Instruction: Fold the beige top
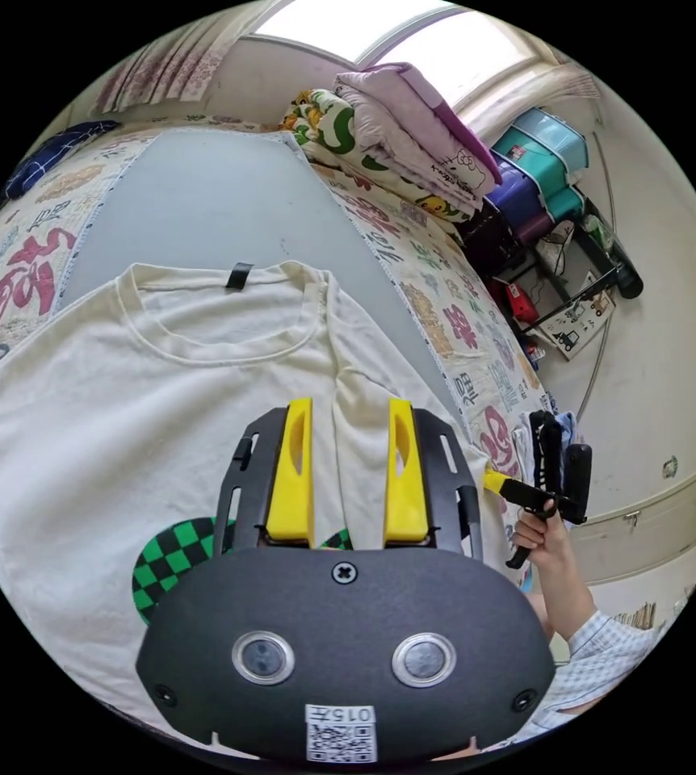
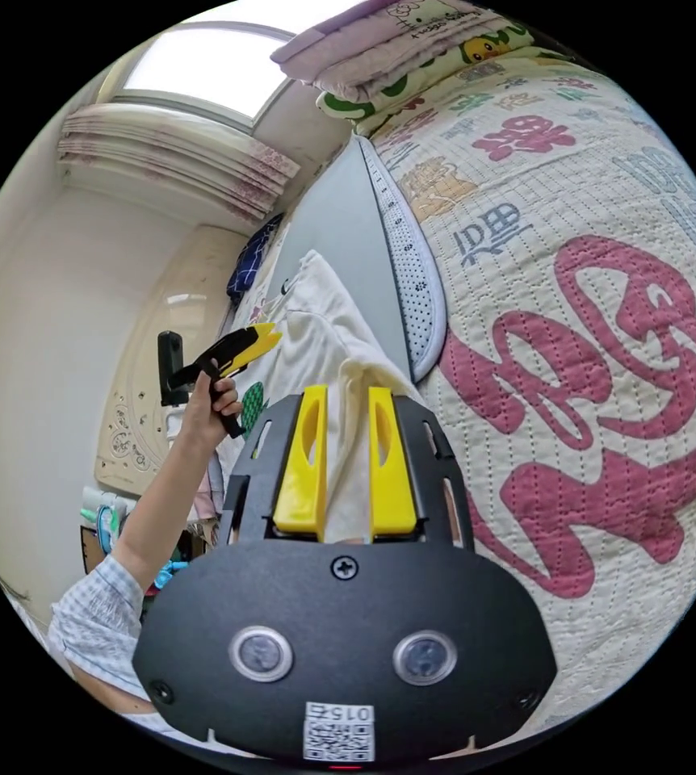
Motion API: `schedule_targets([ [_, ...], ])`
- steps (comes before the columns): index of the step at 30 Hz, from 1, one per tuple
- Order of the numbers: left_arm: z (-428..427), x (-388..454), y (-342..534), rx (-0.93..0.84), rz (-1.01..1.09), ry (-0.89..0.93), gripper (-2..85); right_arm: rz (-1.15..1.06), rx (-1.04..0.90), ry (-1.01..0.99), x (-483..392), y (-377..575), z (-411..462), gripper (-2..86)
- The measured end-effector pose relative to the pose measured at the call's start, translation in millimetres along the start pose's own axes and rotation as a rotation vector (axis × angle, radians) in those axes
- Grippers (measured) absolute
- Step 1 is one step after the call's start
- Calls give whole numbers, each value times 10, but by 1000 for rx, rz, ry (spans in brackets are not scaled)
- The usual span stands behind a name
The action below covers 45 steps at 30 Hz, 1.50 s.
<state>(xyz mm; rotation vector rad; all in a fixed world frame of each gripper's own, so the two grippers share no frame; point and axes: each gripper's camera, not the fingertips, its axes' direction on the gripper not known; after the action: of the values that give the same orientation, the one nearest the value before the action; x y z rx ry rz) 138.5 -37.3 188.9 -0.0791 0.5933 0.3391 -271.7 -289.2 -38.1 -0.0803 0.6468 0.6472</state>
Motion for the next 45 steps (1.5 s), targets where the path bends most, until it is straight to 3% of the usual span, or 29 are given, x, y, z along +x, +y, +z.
schedule_targets([
  [6, 318, 185, -477, 26, 27, 75, 10, 114, 149, 20, 219, -263, -228, 28],
  [8, 312, 325, -609, 84, 57, 76, 8, 132, 187, 37, 285, -297, -282, 23],
  [13, 674, 580, -833, -56, 83, -76, 40, 161, 188, 73, 320, -321, -214, 25],
  [17, 362, 533, -661, -58, 77, -131, 74, 119, 174, 127, 191, -126, -451, 51],
  [22, -484, 581, -43, -64, 209, -170, 84, 17, 132, 30, -56, 449, -1036, 59],
  [26, -1096, 841, 1130, -123, 336, -31, 86, -205, 30, 52, -618, 1275, -1175, 56],
  [30, -1220, 959, 2444, -189, 276, 182, 94, -358, -125, 122, -959, 2072, -773, 66],
  [33, -1110, 1004, 3115, -189, 204, 214, 108, -410, -251, 98, -985, 2526, -374, 81],
  [41, -756, 1081, 3389, -125, 83, 154, 132, -401, -314, 15, -889, 3193, -88, 100],
  [45, -687, 1116, 3333, -163, 93, 124, 71, -383, -324, -42, -801, 3405, -38, 82],
])
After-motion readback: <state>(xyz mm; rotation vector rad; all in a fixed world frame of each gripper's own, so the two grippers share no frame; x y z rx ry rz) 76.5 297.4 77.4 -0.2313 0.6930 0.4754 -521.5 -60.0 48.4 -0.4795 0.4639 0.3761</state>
